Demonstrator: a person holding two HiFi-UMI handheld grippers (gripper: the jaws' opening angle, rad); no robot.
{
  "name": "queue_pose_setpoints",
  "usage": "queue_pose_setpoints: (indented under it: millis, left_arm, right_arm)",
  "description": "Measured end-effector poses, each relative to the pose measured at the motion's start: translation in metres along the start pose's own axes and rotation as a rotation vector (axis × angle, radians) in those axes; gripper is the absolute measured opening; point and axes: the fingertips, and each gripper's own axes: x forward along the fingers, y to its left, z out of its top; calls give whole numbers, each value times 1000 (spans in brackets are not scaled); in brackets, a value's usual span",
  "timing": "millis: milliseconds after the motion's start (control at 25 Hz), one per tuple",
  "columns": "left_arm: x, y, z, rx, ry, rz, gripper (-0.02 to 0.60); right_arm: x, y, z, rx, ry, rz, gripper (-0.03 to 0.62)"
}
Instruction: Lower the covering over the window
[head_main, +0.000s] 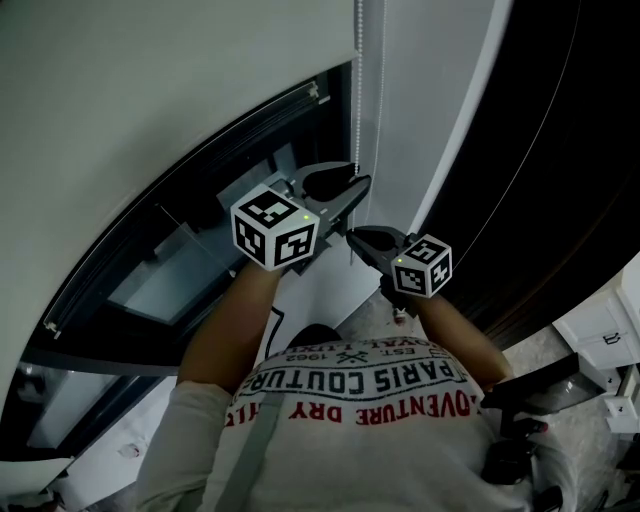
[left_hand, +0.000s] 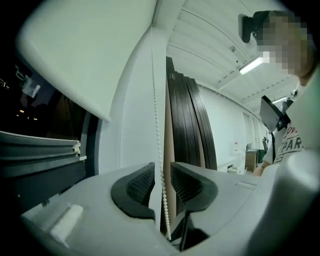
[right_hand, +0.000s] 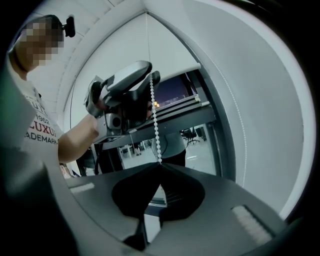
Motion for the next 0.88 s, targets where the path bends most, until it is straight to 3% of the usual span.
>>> queue_pose_setpoints:
  millis: [120,200,880]
  left_arm:
    - [3,4,3,-4,13,5,101]
    - [3,3,6,-10,13,1,25]
    - [-9,8,5,-16,-20,25,17]
  right_arm:
    - [2,3,-1,4,3,7,6]
    - [2,2,-2,5,2,10,6]
    - [6,10,-3,6,5,28,6]
